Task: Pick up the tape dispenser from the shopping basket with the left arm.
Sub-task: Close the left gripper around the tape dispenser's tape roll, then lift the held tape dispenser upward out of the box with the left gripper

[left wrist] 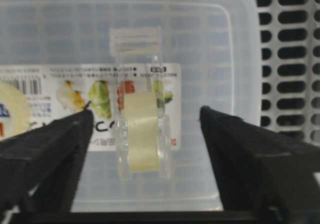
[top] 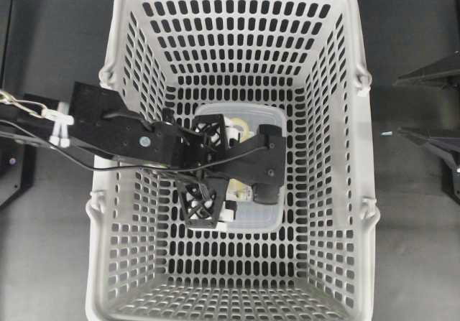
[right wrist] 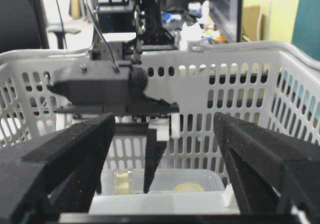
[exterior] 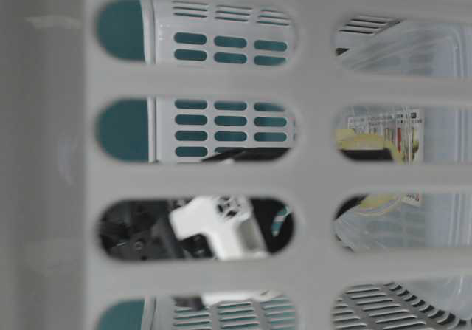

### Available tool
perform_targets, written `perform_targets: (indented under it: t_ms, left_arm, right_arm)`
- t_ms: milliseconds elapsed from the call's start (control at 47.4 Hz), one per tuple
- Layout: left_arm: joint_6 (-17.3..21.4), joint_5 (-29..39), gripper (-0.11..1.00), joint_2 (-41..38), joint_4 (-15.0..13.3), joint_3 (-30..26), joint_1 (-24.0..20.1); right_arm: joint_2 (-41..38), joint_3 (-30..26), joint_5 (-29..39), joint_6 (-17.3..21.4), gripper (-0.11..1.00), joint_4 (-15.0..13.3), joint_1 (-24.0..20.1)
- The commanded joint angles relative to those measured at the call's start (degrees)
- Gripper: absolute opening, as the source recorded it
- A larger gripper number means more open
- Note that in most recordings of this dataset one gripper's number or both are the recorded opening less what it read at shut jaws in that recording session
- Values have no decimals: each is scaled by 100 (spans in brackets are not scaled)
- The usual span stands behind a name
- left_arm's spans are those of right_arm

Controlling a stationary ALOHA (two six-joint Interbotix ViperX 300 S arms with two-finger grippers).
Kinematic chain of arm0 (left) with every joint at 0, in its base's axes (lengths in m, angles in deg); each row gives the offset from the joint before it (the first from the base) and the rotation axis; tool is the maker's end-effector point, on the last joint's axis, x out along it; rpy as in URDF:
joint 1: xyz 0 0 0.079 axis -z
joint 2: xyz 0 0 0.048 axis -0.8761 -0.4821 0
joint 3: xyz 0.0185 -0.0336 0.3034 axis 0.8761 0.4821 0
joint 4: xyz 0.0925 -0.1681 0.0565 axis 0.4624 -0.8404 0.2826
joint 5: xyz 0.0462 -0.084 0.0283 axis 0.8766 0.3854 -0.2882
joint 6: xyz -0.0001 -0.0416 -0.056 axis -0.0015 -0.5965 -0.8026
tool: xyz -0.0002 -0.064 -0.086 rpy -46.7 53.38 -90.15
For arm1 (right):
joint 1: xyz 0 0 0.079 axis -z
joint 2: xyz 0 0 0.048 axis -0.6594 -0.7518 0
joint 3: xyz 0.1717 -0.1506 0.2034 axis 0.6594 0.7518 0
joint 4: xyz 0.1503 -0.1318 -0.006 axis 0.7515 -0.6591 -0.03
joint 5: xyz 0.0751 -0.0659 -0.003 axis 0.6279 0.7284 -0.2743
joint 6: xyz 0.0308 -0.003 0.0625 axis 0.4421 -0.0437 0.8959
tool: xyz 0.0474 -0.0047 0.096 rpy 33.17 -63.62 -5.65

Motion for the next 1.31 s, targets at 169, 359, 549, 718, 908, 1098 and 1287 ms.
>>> perform_targets:
  t_ms: [169, 359, 549, 718, 908, 1098, 1287]
  left_arm:
    - [-229, 18, 31, 123, 18, -141, 0]
    - [-220, 483, 28, 457, 18, -606, 0]
    - [-114, 1512, 28, 773, 18, -1433, -53]
    - [-9, 2259, 28, 923, 26, -2197, -62]
    - [88, 2558, 28, 896, 18, -2399, -62]
    - [123, 2549, 28, 888, 26, -2399, -70]
    - [123, 2549, 28, 870, 18, -2399, -79]
  right_arm:
    - [-9, -79, -9, -9, 76, 18, 9]
    - [18, -79, 53, 0, 76, 18, 0]
    - [62, -88, 97, 0, 76, 18, 9]
    - [88, -79, 105, -9, 76, 9, 9]
    - [88, -88, 105, 0, 76, 18, 9]
    - [88, -79, 105, 0, 76, 18, 9]
    - [88, -79, 105, -9, 76, 18, 9]
